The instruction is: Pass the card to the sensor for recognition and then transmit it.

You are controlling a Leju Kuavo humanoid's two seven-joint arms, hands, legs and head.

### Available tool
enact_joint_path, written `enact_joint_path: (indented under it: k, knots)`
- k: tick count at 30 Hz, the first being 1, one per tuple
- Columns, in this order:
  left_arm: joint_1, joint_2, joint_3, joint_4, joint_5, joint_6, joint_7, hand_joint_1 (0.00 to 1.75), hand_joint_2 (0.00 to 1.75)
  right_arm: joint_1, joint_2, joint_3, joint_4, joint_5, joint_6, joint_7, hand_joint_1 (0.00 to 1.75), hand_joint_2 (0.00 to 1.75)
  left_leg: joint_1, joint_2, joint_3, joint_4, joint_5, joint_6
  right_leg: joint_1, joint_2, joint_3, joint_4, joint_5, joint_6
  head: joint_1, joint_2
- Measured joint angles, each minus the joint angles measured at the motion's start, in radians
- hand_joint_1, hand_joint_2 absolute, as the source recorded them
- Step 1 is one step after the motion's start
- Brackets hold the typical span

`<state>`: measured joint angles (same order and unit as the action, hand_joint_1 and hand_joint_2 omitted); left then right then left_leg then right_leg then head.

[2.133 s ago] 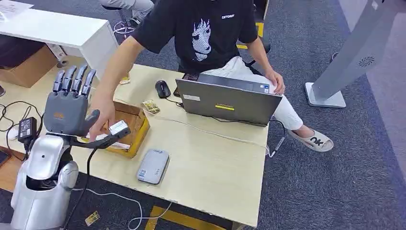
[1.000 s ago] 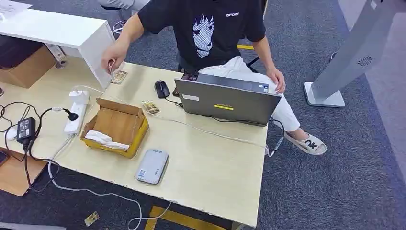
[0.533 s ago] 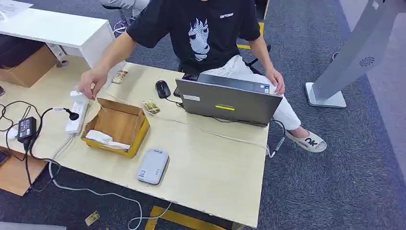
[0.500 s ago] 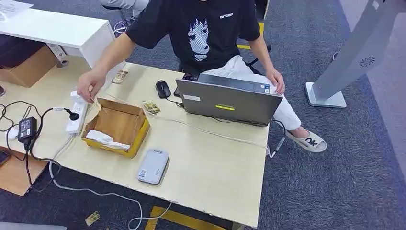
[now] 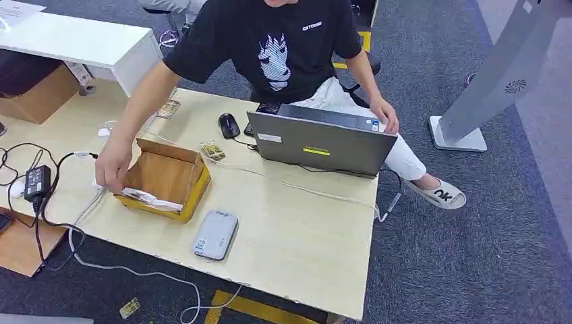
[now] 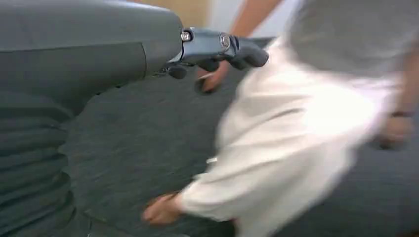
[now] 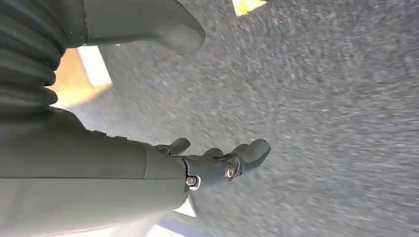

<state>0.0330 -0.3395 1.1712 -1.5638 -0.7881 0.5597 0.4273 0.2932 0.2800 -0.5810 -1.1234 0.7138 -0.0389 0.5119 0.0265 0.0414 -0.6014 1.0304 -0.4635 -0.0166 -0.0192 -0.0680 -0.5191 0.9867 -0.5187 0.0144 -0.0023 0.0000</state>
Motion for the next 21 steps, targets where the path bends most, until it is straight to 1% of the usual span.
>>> enact_joint_path:
  k: [2,3,5,7,8,9,10,11,12,13,15,16,17,19,20,21]
  knots:
    - [-0.009,-0.001,0.025,0.096,-0.014,0.014,0.012,0.0,1.75,-0.007,0.0,-0.016,0.013,0.004,-0.004,-0.022,0.0,1.75,0.0,0.0,0.001,0.0,0.0,0.0,0.0,0.0,-0.001,0.0,0.0,0.0,0.0,0.0]
    - [-0.012,-0.003,0.027,0.135,-0.027,0.011,0.014,0.0,1.75,-0.007,0.0,-0.021,0.019,0.005,-0.01,-0.023,0.0,1.75,0.0,-0.001,0.001,0.0,0.0,0.0,0.0,-0.001,-0.001,0.0,0.0,0.0,0.001,0.0]
    - [-0.025,-0.003,0.036,0.23,-0.066,-0.009,0.043,0.0,1.75,-0.01,0.0,-0.023,0.037,-0.005,-0.029,-0.007,0.0,1.75,0.0,-0.002,0.0,0.0,0.0,0.0,0.0,-0.002,-0.001,0.0,0.0,0.0,0.001,0.0]
    - [-0.031,-0.003,0.04,0.322,-0.137,-0.066,0.075,0.0,1.75,-0.012,0.0,-0.023,0.054,-0.014,-0.047,0.009,0.0,1.75,0.0,-0.001,0.0,0.0,0.0,0.001,0.0,-0.001,0.001,0.0,0.0,0.0,0.001,0.0]
    - [-0.033,-0.001,0.04,0.365,-0.185,-0.104,0.077,0.0,1.75,-0.013,0.0,-0.023,0.062,-0.025,-0.055,0.013,0.0,1.75,0.0,-0.001,0.001,0.0,0.0,0.001,0.0,-0.001,0.001,0.0,0.0,0.0,0.0,0.0]
    - [-0.034,0.003,0.039,0.408,-0.242,-0.156,0.06,0.0,1.75,-0.015,0.0,-0.022,0.073,-0.038,-0.063,0.015,0.0,1.75,0.0,-0.001,0.001,0.0,0.0,0.001,0.0,-0.001,0.0,0.0,0.0,0.0,0.001,0.0]
    - [-0.029,0.012,0.028,0.462,-0.331,-0.238,-0.005,0.0,1.75,-0.017,0.0,-0.017,0.085,-0.055,-0.071,0.013,0.0,1.75,0.0,-0.001,0.001,0.0,0.0,0.001,0.0,-0.001,-0.001,-0.001,0.0,0.0,0.001,0.0]
    - [-0.026,0.024,0.006,0.525,-0.408,-0.305,-0.087,0.0,1.75,-0.02,0.0,-0.011,0.099,-0.069,-0.081,0.007,0.0,1.75,0.0,-0.001,0.001,0.0,-0.001,0.001,0.0,-0.001,-0.001,-0.001,0.0,0.0,0.0,0.0]
    - [-0.025,0.037,-0.01,0.575,-0.448,-0.319,-0.135,0.0,1.75,-0.022,0.0,-0.003,0.11,-0.077,-0.089,0.005,0.0,1.75,0.0,-0.001,0.001,0.0,-0.001,0.001,0.0,-0.001,0.0,-0.001,0.0,0.0,0.001,0.0]
    - [-0.028,0.045,-0.018,0.617,-0.464,-0.321,-0.16,0.0,1.75,-0.024,0.0,0.003,0.119,-0.083,-0.093,0.002,0.0,1.75,0.0,0.0,0.001,0.0,-0.001,0.001,0.0,-0.001,0.001,0.0,0.0,0.0,0.0,0.0]
    - [-0.034,0.065,-0.027,0.686,-0.478,-0.322,-0.178,0.0,1.75,-0.026,0.0,0.01,0.134,-0.081,-0.098,-0.001,0.0,1.75,0.0,0.0,0.002,0.0,-0.001,0.001,0.0,0.0,0.002,0.0,0.0,0.0,0.0,0.0]
    - [-0.033,0.076,-0.034,0.713,-0.5,-0.327,-0.203,0.0,1.75,-0.027,0.0,0.011,0.139,-0.08,-0.098,-0.003,0.0,1.75,0.0,0.0,0.002,0.0,0.0,0.001,0.0,0.0,0.002,0.0,0.0,0.0,0.001,0.0]
    - [-0.024,0.084,-0.047,0.735,-0.556,-0.329,-0.256,0.0,1.75,-0.027,0.0,0.011,0.142,-0.08,-0.098,-0.011,0.0,1.75,0.0,0.0,0.002,0.0,0.0,0.001,0.0,0.0,0.0,0.0,0.0,0.0,0.0,0.0]
    - [-0.016,0.092,-0.09,0.771,-0.705,-0.326,-0.373,0.0,1.75,-0.028,0.0,0.011,0.151,-0.08,-0.093,-0.029,0.0,1.75,0.0,-0.002,0.002,0.0,0.0,0.001,0.0,-0.003,0.001,0.0,-0.001,0.001,0.001,0.0]
    - [-0.017,0.095,-0.107,0.784,-0.748,-0.324,-0.405,0.0,1.75,-0.029,0.0,0.011,0.155,-0.079,-0.092,-0.034,0.0,1.75,0.0,-0.003,0.001,0.0,-0.001,0.001,0.0,-0.003,0.001,0.0,-0.001,0.001,0.0,0.0]
    - [-0.02,0.096,-0.116,0.8,-0.766,-0.324,-0.414,0.0,1.75,-0.029,0.0,0.011,0.161,-0.077,-0.092,-0.035,0.0,1.75,0.0,-0.003,0.002,0.0,-0.001,0.001,0.0,-0.003,0.002,0.0,-0.001,0.001,0.001,0.0]
